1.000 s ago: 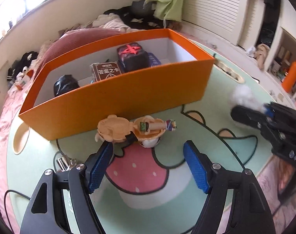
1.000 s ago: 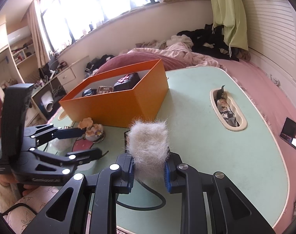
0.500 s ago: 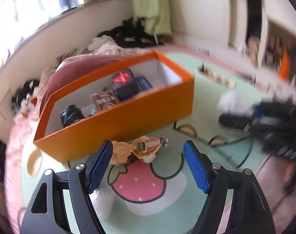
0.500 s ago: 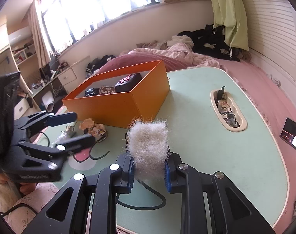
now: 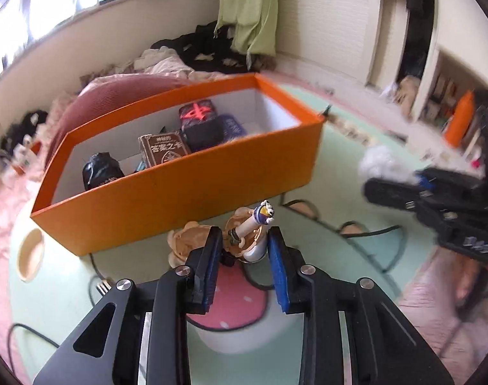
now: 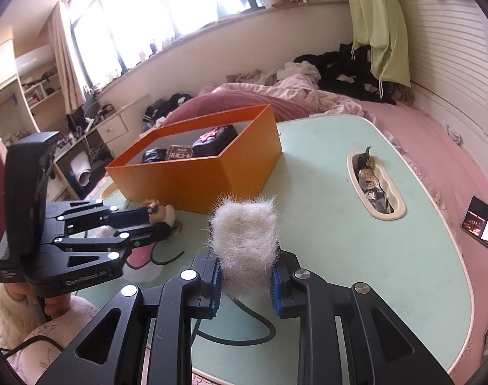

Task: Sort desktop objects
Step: 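Drop the doll figurine into the box with left while right drops white fur item in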

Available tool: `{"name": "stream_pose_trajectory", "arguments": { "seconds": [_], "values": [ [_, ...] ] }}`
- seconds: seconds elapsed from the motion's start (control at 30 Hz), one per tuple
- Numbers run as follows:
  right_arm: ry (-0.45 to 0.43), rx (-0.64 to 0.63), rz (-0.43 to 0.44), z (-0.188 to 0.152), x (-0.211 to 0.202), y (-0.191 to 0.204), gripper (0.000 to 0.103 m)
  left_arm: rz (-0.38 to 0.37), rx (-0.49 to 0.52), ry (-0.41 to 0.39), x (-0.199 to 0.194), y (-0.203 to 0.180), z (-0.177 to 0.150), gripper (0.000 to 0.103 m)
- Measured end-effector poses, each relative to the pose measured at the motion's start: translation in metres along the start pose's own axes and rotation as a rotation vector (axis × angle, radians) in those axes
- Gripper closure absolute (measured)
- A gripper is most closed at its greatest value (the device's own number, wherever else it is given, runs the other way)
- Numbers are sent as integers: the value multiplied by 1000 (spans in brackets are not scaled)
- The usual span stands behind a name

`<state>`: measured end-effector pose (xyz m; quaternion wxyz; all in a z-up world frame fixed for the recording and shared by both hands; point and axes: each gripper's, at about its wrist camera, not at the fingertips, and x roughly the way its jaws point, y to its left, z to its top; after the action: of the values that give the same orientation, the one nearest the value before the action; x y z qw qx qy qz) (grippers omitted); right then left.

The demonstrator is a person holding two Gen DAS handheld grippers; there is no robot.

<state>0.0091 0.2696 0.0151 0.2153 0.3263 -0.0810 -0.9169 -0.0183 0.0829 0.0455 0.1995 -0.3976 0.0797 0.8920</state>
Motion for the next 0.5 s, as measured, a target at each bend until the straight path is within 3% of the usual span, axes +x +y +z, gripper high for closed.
{"name": "stream_pose_trajectory", "arguments": {
  "seconds": [0.3, 0.43, 0.5],
  "values": [
    [-101, -67, 36, 52, -13, 29, 80, -71, -81, -130, -46, 17, 35, 73],
    [-84, -67, 51, 86, 8, 39, 80, -1, -118, -166, -45, 33, 65, 73],
    [-66, -78, 19, 98, 27, 44, 80, 45, -138, -152, -32, 43, 77, 73]
  ]
}}
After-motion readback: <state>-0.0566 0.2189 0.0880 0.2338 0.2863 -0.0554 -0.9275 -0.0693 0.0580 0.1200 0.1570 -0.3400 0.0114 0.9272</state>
